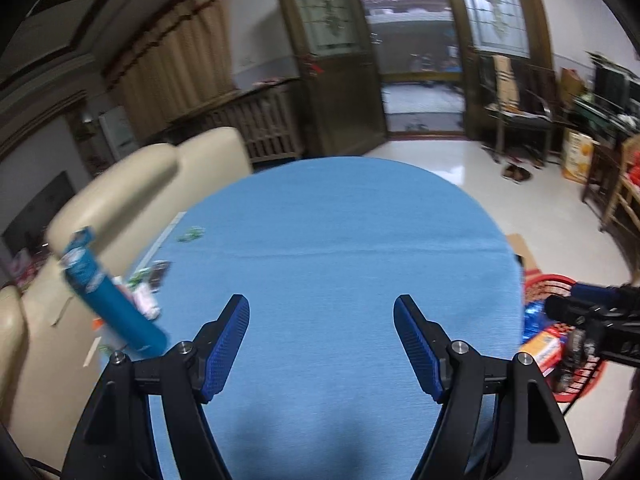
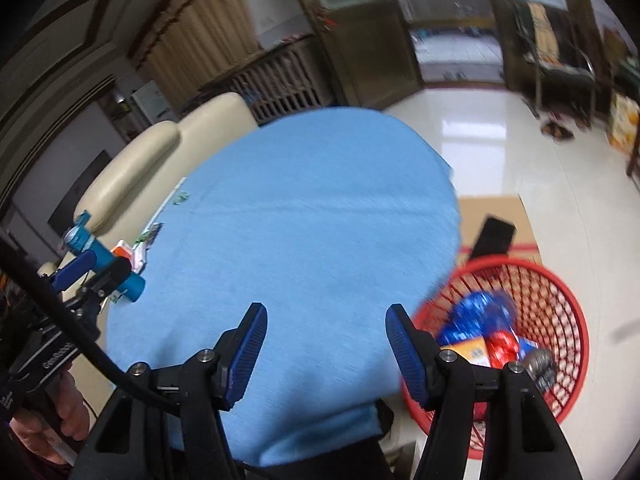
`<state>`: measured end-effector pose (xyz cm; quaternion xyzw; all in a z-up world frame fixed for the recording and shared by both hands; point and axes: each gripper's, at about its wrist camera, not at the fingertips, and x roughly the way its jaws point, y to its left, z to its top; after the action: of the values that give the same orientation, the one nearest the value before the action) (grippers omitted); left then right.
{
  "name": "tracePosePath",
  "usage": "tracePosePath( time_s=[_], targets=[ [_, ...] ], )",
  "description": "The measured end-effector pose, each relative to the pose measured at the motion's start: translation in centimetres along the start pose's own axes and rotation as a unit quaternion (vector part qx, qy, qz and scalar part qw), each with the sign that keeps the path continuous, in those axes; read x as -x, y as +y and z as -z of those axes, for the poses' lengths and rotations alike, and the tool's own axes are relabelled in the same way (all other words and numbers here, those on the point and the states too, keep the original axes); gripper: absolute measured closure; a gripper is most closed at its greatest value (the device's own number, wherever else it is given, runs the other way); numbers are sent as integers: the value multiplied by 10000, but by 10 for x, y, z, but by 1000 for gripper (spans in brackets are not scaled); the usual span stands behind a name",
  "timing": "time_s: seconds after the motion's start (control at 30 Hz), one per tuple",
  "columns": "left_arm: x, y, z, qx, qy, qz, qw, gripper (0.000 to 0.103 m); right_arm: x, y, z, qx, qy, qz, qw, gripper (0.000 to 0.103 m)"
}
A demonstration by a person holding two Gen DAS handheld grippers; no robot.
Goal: Collect trash
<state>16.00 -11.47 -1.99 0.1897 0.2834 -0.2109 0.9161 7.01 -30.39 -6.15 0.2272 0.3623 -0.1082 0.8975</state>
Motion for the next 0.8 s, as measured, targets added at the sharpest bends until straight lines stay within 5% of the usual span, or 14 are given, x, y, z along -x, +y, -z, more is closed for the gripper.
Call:
tracePosePath(
  time_s=[0.33,0.8],
  targets=[
    [25,75,23,533,-113,-717,9959,27,9,82,-10,762,-254,-99,9967,38],
    [60,125,45,976,-140,-1166,9883,27,24,155,5,1360,-507,-324,9889,38]
  ],
)
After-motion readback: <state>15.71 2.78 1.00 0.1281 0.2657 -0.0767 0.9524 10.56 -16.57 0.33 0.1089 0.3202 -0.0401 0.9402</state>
